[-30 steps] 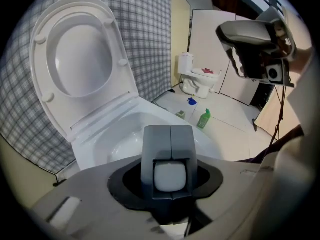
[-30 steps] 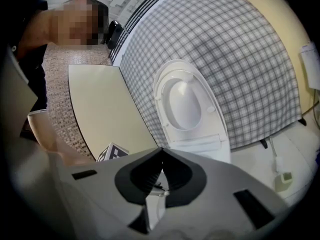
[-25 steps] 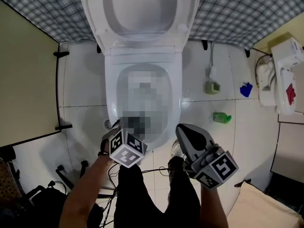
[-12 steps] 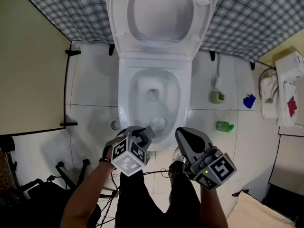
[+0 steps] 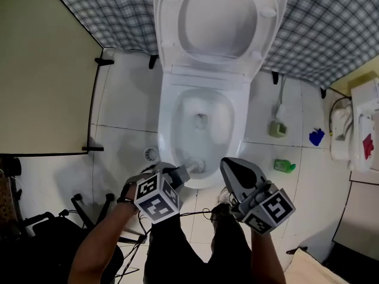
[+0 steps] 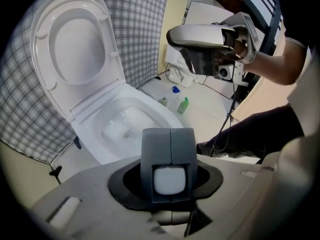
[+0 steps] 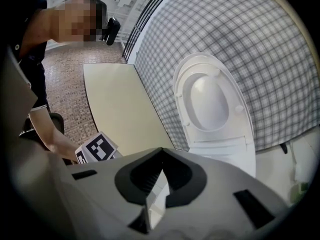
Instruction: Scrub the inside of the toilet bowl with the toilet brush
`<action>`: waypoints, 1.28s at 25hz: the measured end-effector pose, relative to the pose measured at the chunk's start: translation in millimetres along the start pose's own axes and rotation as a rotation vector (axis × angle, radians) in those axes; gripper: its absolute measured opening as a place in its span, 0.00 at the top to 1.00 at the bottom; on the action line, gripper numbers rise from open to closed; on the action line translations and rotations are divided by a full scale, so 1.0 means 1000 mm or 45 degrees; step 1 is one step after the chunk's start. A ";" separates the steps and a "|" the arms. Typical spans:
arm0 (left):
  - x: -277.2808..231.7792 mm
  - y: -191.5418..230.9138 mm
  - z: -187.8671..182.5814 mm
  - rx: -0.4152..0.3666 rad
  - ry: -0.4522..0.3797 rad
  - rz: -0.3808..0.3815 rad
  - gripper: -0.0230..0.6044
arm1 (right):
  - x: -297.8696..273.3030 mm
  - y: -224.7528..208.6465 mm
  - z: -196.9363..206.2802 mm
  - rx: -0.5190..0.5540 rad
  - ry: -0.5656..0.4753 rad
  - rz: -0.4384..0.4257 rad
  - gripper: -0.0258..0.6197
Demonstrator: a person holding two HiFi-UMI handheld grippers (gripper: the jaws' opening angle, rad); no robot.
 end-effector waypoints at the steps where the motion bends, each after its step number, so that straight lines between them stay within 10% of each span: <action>1: 0.002 0.001 0.003 0.003 0.022 -0.013 0.69 | -0.001 0.001 -0.001 0.001 0.002 -0.009 0.96; 15: 0.018 0.030 0.024 0.209 0.146 -0.180 0.69 | -0.014 -0.008 -0.019 0.056 0.024 -0.118 0.96; 32: 0.020 0.102 0.028 0.505 0.040 -0.391 0.69 | -0.027 -0.032 -0.025 0.060 0.023 -0.069 0.96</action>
Point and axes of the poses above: the fingertips, and each gripper's own axes: x backward along the fingers, y to its left, z out of its underside, the point moved 1 cm from there along x, backward along the fingers, and after that the axes turned 3 degrees about -x, right-handed, at the moved point
